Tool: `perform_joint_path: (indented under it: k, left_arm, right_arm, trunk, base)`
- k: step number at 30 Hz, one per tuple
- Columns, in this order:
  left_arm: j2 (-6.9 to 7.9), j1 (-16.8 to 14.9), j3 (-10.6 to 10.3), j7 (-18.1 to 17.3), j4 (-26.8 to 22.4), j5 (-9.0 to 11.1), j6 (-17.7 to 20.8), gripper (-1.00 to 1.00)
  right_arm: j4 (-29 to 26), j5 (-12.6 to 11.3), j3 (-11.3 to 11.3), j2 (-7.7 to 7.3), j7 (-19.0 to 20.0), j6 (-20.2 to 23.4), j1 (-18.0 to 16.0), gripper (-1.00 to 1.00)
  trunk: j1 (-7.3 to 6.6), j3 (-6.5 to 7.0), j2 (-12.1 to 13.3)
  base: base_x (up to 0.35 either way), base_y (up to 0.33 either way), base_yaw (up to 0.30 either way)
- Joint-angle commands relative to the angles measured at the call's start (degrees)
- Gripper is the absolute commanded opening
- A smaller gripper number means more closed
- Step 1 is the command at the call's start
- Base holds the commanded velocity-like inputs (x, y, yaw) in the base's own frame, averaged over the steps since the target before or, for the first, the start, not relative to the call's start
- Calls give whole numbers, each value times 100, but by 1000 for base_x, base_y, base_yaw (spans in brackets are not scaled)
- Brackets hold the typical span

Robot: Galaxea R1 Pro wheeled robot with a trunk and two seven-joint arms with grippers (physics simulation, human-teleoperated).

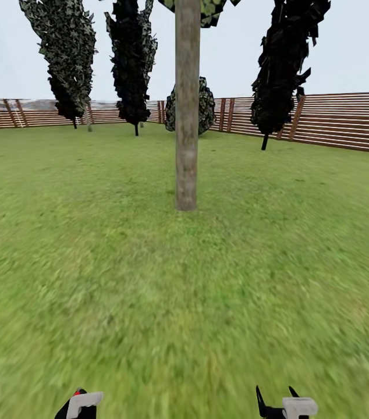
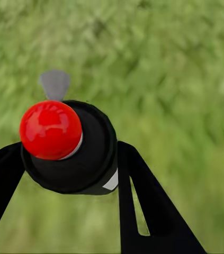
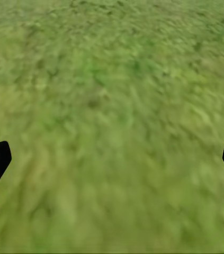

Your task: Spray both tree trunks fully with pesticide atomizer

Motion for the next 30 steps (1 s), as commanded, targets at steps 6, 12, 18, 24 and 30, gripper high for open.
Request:
perform_joint_path:
  k: [6, 12, 18, 24, 30]
  left_arm:
    - [0, 0, 0, 0, -1, 4, 0, -100]
    - [0, 0, 0, 0, -1, 6, 2, -100]
    - [0, 0, 1, 0, -1, 3, 4, -100]
    - [0, 0, 0, 0, -1, 6, 4, -100]
    - [0, 0, 1, 0, -1, 5, 4, -100]
  right_arm:
    - [0, 0, 0, 0, 2, 0, 1, 100]
    - [0, 0, 0, 0, 0, 0, 0, 100]
    - [0, 0, 0, 0, 0, 0, 0, 100]
    - [0, 0, 0, 0, 0, 0, 1, 100]
    - [0, 0, 0, 0, 0, 0, 1, 100]
  trunk:
    - [0, 0, 0]
    - [0, 0, 0]
    - [0, 0, 0]
    - [0, 0, 0]
    - [0, 0, 0]
  base:
    - [338, 0, 0]
    - [338, 0, 0]
    - [338, 0, 0]
    - [338, 0, 0]
    - [338, 0, 0]
